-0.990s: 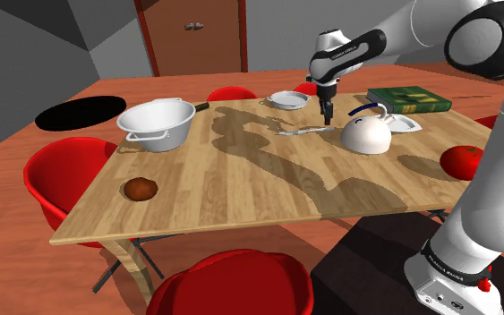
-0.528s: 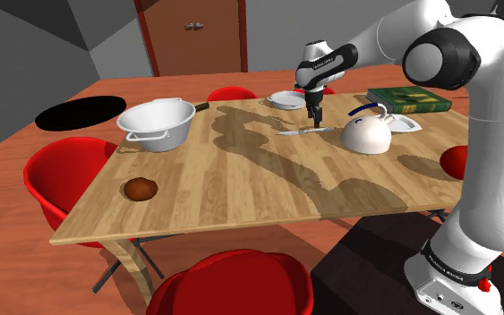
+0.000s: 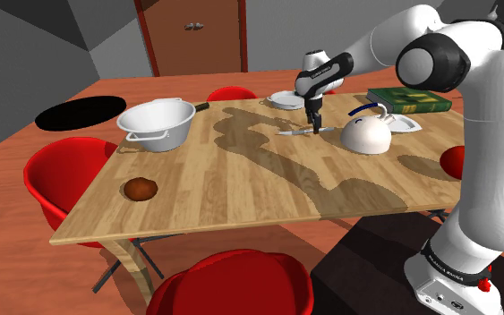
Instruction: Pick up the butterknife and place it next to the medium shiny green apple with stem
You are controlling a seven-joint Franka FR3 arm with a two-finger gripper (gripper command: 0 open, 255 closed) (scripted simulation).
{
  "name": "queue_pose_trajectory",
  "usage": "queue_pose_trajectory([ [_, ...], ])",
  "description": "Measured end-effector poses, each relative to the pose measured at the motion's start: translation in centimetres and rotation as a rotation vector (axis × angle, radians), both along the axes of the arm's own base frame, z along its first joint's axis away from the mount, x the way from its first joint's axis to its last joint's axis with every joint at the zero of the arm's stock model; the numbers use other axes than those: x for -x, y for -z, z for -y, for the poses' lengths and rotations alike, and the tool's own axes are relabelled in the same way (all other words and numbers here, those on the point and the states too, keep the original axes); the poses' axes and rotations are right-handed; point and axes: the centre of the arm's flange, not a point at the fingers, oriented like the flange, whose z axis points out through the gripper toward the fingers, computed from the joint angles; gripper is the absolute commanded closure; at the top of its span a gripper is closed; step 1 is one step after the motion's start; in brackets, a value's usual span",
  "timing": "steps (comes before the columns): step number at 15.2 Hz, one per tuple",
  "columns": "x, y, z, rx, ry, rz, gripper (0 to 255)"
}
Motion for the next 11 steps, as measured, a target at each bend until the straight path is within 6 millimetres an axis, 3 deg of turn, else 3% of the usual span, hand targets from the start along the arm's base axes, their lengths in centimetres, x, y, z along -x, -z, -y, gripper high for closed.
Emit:
queue_pose_trajectory([
  [4, 0.02, 0.11, 0.02, 0.0, 0.0, 0.0, 0],
  [5, 0.02, 0.11, 0.02, 0.0, 0.0, 0.0, 255],
  [11, 0.02, 0.1, 0.03, 0.0, 0.0, 0.001, 255],
])
